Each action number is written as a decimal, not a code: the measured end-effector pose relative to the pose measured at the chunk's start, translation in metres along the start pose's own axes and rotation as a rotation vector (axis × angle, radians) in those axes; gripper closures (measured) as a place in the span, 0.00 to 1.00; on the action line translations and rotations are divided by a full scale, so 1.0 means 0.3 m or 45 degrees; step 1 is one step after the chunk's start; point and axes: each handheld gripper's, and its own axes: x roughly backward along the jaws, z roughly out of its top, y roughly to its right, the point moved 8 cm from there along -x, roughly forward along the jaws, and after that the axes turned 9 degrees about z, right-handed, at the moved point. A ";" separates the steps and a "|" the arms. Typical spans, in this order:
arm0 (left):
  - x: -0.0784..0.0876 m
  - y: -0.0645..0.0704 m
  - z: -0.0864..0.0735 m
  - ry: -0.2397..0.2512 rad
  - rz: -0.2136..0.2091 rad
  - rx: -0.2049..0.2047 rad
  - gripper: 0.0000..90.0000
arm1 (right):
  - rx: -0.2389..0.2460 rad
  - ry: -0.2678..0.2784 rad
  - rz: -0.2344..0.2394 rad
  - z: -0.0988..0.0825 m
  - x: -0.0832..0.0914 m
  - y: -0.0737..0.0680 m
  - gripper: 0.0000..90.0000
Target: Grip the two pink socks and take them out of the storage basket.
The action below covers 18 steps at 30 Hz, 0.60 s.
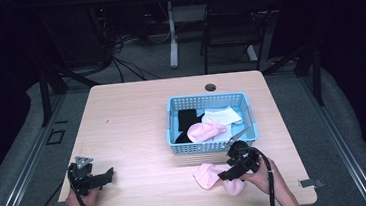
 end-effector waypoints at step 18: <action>0.001 0.001 0.000 0.005 0.005 -0.003 0.03 | 0.040 0.067 -0.052 0.033 0.217 -0.025 0.05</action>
